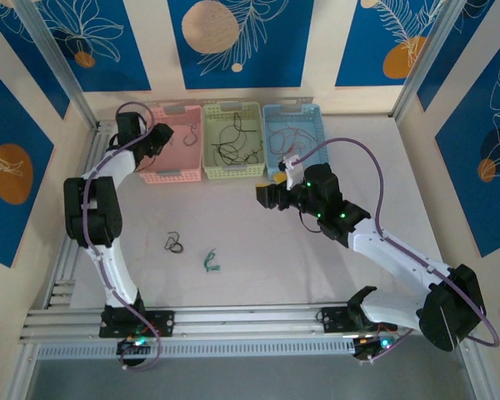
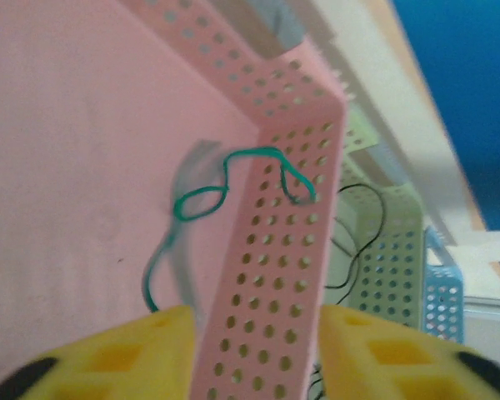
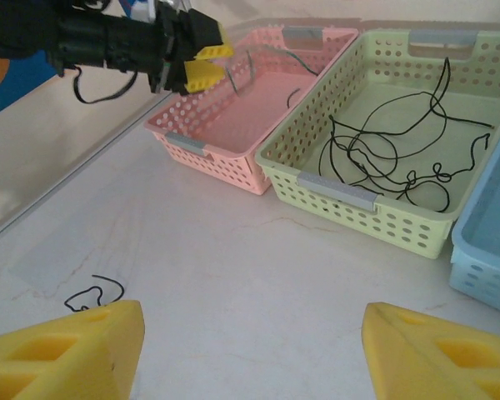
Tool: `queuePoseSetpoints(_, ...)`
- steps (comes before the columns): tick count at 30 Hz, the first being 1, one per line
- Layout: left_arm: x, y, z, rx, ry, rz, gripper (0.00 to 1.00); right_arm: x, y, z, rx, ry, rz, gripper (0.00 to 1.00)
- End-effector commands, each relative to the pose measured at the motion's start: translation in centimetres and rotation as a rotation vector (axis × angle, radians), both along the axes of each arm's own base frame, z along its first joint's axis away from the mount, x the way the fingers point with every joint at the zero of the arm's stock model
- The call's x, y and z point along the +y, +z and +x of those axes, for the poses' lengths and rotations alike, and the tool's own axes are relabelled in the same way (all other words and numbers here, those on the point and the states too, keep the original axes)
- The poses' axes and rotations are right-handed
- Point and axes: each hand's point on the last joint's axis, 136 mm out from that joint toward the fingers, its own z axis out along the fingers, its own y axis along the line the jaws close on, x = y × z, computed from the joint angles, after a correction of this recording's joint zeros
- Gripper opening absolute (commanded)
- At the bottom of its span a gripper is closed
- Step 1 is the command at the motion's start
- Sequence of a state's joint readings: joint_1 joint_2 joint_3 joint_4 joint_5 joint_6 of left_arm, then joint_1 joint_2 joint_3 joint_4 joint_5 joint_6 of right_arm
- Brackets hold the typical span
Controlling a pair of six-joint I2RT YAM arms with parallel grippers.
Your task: Untangle the cables
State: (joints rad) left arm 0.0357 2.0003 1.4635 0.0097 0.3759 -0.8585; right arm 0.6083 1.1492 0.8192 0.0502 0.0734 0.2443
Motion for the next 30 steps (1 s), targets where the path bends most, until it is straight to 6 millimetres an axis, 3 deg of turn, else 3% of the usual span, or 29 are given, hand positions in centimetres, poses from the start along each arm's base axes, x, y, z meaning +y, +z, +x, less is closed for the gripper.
queuePoseSetpoints(1, 0.7, -0.3, -0.5, 0.02, -0.019, 0.042, 0.64, 0.0, -0.4, -0.5, 0.033, 0.006, 0.014, 0.71)
queuePoseSetpoints(5, 2.1, -0.2, -3.7, 0.064, -0.005, 0.102, 0.7, 0.3, -1.0, -1.0, 0.065, 0.026, 0.021, 0.72)
queuePoseSetpoints(9, 3.4, 2.9, -8.5, 0.046, 0.015, 0.166, 0.7, 2.2, -2.6, -2.8, 0.161, 0.113, 0.04, 0.69)
queuePoseSetpoints(12, 2.2, 5.7, -12.5, -0.006, -0.026, 0.156, 0.7, 4.8, -4.3, -5.0, 0.269, 0.205, 0.041, 0.65)
queuePoseSetpoints(16, -0.3, 7.2, -18.5, -0.064, -0.105, 0.101, 0.7, 8.3, -7.6, -7.4, 0.475, 0.246, 0.042, 0.62)
queuePoseSetpoints(22, -1.7, 6.9, -26.4, -0.062, -0.171, 0.102, 0.7, 13.1, -12.8, -10.6, 0.856, 0.246, 0.054, 0.57)
queuePoseSetpoints(25, -2.0, 6.9, -28.8, -0.064, -0.187, 0.101, 0.7, 14.9, -14.5, -11.2, 0.95, 0.223, 0.045, 0.56)
queuePoseSetpoints(30, -2.1, 5.8, -30.7, -0.049, -0.19, 0.111, 0.7, 16.6, -17.0, -11.4, 1.083, 0.155, 0.012, 0.51)
